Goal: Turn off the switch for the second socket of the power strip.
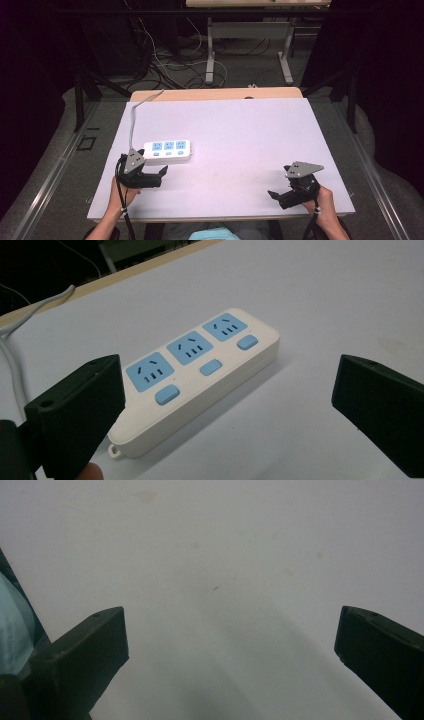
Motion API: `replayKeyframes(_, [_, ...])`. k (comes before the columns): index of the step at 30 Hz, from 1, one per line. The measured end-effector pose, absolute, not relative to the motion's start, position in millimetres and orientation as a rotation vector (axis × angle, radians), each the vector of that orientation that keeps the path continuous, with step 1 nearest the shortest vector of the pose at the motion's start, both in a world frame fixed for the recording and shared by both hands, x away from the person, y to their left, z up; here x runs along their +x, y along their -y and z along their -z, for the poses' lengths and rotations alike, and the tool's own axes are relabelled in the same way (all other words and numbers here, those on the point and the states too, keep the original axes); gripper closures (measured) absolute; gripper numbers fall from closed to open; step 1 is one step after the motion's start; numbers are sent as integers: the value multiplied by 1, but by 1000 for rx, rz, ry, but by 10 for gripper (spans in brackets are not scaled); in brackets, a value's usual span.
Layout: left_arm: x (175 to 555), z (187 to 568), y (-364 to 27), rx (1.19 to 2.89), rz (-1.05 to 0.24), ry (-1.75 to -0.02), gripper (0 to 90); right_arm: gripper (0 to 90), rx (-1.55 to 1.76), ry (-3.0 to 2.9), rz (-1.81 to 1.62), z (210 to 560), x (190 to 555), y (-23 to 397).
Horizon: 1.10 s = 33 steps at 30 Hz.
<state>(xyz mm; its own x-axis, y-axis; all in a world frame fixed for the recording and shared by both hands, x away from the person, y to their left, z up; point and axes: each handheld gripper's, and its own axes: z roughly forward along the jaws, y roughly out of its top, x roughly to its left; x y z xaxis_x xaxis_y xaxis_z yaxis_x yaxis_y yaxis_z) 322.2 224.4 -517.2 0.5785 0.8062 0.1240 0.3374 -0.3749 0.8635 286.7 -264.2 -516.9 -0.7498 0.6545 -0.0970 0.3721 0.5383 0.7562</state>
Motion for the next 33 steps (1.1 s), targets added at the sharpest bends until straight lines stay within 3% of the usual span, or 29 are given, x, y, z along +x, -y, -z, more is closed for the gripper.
replayKeyframes(33, [358,526,-217,1977,-676,-993,1,4,837,-2437,-1035,517,285,263])
